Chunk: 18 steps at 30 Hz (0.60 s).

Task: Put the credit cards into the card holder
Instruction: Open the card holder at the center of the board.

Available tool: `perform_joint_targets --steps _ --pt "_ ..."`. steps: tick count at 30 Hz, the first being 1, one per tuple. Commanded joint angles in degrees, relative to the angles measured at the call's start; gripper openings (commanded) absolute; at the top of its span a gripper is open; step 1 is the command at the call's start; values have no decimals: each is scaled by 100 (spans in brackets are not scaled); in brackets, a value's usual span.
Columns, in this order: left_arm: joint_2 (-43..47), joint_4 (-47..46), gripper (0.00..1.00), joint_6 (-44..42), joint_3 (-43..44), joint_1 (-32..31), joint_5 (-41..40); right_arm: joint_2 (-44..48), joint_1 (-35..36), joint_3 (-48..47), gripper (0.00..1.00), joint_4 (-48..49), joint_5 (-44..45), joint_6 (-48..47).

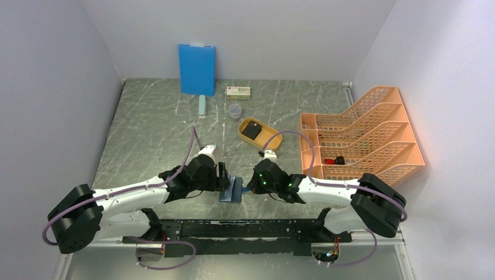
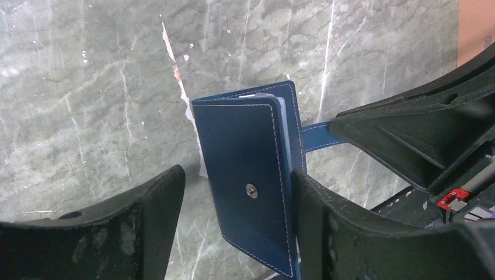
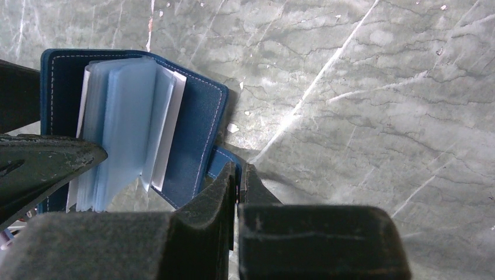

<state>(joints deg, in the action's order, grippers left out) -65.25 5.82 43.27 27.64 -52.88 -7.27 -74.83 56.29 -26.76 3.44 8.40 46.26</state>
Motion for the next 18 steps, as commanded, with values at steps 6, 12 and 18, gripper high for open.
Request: perform_joint_targets --steps 6,12,18 --pt "61 24 72 -30 -94 -25 -25 -48 -39 40 0 8 74 22" --pt "74 53 53 -19 -176 -29 -92 -15 -36 62 0 -22 94 41" --pt "186 214 36 43 -263 -21 -246 -63 -33 36 0 -269 287 89"
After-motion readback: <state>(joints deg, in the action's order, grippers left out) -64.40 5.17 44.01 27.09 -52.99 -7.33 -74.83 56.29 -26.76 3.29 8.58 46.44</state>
